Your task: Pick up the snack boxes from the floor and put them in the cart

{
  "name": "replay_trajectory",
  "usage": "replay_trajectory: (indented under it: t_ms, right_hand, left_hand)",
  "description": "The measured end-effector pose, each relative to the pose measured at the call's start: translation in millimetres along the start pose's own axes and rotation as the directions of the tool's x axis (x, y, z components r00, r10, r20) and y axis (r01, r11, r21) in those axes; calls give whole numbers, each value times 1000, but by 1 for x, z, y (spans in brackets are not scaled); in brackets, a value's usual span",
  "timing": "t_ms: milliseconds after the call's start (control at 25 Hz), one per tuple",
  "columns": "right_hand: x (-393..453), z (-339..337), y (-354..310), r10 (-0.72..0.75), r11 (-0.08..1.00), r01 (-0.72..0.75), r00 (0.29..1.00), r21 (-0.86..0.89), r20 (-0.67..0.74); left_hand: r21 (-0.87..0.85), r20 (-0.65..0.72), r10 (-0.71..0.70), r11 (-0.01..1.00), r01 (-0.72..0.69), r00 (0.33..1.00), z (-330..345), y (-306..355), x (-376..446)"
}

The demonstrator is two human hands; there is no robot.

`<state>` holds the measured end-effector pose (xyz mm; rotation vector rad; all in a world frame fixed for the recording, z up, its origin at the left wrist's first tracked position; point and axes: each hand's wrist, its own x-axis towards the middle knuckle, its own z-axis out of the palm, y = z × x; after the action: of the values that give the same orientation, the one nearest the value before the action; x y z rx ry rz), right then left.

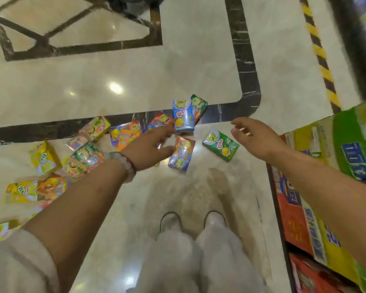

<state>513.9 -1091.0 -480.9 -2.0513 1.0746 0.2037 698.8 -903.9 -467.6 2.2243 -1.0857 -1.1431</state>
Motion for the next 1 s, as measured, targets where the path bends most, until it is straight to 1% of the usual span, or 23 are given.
replay_trajectory:
  t_ms: [160, 240, 320, 440, 480, 560, 640, 680, 840, 920, 1000]
  right_hand:
    - [107, 89, 97, 28, 999, -30, 998, -45, -48]
    - [150, 127, 136, 27, 996, -32, 998, -84, -53]
    - [184, 156, 170, 38, 990, -47, 997, -133, -63]
    - [218, 186, 205, 43, 975, -62, 995, -214, -90]
    - [224, 192, 210, 50, 971, -69, 995, -227, -87]
    - [228, 198, 217, 87, 968, -95, 995, -233, -43]
    - [223, 200, 222, 153, 961, -151, 988, -232, -10]
    - [220, 203, 223, 187, 958, -184, 982, -219, -9]
    - [215, 227, 225, 256, 964, -252, 966, -84, 44]
    - [215, 241, 223, 264, 964, -264, 963, -6, 50]
    - [214, 253, 220, 278, 954, -283, 959, 103, 55]
  left_hand:
    - [-37, -34, -110, 993, 108, 993, 102, -103, 114]
    - [-31, -74, -158, 987, 156, 985, 140, -144, 161]
    - [-32, -115, -222, 975, 220, 968, 169, -179, 201]
    - [-68, -164, -350, 937, 344, 922, 192, -216, 239]
    - [-94, -162, -380, 925, 369, 911, 197, -223, 245]
    - [-138, -109, -426, 901, 411, 898, 206, -230, 248]
    - [-178, -63, -457, 880, 440, 887, 215, -228, 245]
    - [-181, -68, -457, 880, 440, 887, 220, -227, 244]
    - [-147, -120, -418, 905, 400, 900, 228, -223, 248]
    - [-204, -111, -436, 889, 409, 893, 229, -226, 249]
    - [-328, -91, -474, 845, 423, 876, 230, -228, 246]
